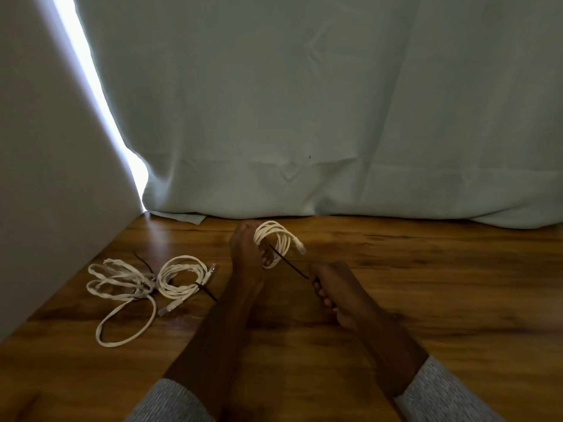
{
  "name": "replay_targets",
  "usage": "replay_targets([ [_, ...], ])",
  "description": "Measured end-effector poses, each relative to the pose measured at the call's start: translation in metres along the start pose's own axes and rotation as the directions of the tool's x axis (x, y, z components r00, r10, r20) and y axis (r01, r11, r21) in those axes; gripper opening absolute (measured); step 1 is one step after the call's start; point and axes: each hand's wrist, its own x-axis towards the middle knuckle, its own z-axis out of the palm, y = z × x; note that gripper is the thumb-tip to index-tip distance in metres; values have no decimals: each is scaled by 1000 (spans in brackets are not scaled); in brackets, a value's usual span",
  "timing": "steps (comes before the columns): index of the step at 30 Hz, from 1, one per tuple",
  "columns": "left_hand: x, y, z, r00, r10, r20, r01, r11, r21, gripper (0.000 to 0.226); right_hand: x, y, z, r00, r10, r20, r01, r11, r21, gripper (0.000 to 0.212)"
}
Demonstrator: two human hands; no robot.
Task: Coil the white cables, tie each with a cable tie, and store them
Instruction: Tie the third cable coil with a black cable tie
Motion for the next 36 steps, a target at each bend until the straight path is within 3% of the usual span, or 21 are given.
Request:
replay_targets([
  [2, -7, 2, 5, 1000, 22, 9, -23, 998, 59, 25, 0, 0, 1, 999, -43, 20, 42, 999, 29, 24],
  [7, -23, -2, 19, 999, 15, 51, -15, 1000, -10, 6, -1, 3, 8, 971, -224, 78, 222, 974, 42, 27],
  [10, -27, -4, 20, 989, -11, 150, 5, 999, 37, 17, 0, 3, 10, 960, -264, 93, 261, 964, 41, 28],
  [13, -31, -6, 19, 970, 85, 229, -136, 968, 213, 26, 1, 4, 9, 957, -268, 108, 265, 963, 48, 27],
  [18, -31, -9, 19, 955, 149, 257, -220, 936, 276, 24, 1, 4, 9, 941, -338, 25, 338, 941, -8, 15],
  [20, -30, -9, 18, 960, 139, 243, -205, 940, 272, 22, 1, 4, 11, 913, -405, -56, 406, 914, 6, 5],
  [22, -30, -10, 18, 963, 118, 243, -182, 949, 259, 21, 2, 5, 12, 880, -469, -79, 473, 880, 47, 19],
  [26, -32, -7, 19, 967, 68, 244, -126, 965, 228, 23, 8, 8, 10, 790, -613, -30, 607, 787, -112, 29],
  [31, -34, -5, 17, 929, -40, 369, -80, 949, 304, 25, 14, 6, 0, 634, -766, -111, 713, 634, -301, 11],
  [33, -37, -2, 17, 887, -94, 452, -57, 950, 308, 24, 21, 5, -7, 637, -752, -169, 708, 658, -257, 9],
  [36, -41, 1, 16, 833, -131, 538, -57, 946, 319, 28, 24, 3, -14, 729, -658, -188, 675, 737, 34, 6],
])
